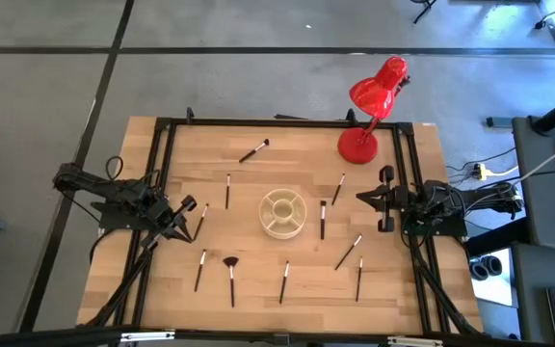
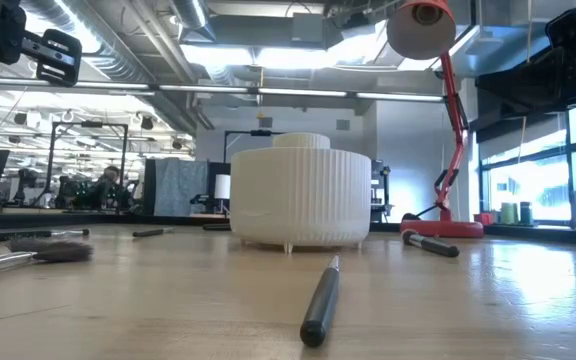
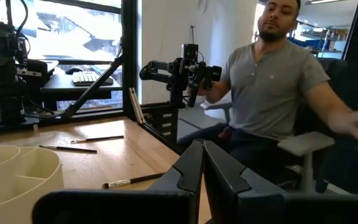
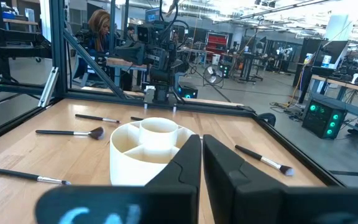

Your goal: Put items in baskets/containers

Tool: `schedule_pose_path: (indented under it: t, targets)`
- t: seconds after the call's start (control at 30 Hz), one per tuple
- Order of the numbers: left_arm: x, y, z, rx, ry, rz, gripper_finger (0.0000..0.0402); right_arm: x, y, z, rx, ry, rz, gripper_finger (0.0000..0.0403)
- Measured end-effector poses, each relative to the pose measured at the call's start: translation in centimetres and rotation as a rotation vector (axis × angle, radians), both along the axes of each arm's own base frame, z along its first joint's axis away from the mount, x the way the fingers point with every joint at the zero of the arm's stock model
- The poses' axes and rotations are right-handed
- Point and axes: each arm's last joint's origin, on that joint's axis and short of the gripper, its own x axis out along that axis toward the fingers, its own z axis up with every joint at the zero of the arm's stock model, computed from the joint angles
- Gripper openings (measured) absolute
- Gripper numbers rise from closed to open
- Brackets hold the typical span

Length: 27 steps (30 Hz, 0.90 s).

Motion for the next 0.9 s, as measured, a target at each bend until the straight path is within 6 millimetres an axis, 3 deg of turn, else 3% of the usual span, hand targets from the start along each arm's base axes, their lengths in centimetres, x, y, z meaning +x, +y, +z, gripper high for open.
schedule_pose_path:
  t: [0.17,0.4,0.67,0.9]
  targets:
    - [0.0,0.1,0.0,0.009,-0.006,0.026,0.001,0.0,0.0,0.0,0.044,-0.004,0.008,0.0019]
    - [0.4,1.0,0.2,0.287,-0.156,0.331,0.0013,0.0,0.3,0.1,0.477,-0.024,0.12,0.0019]
    - [0.5,1.9,0.7,0.585,-0.26,0.645,0.0008,-0.2,-0.4,0.9,0.613,-0.182,-0.07,0.0019]
    - [0.4,2.2,1.1,0.513,-0.238,0.752,0.0012,-0.1,-0.5,0.7,0.641,-0.177,-0.097,0.0019]
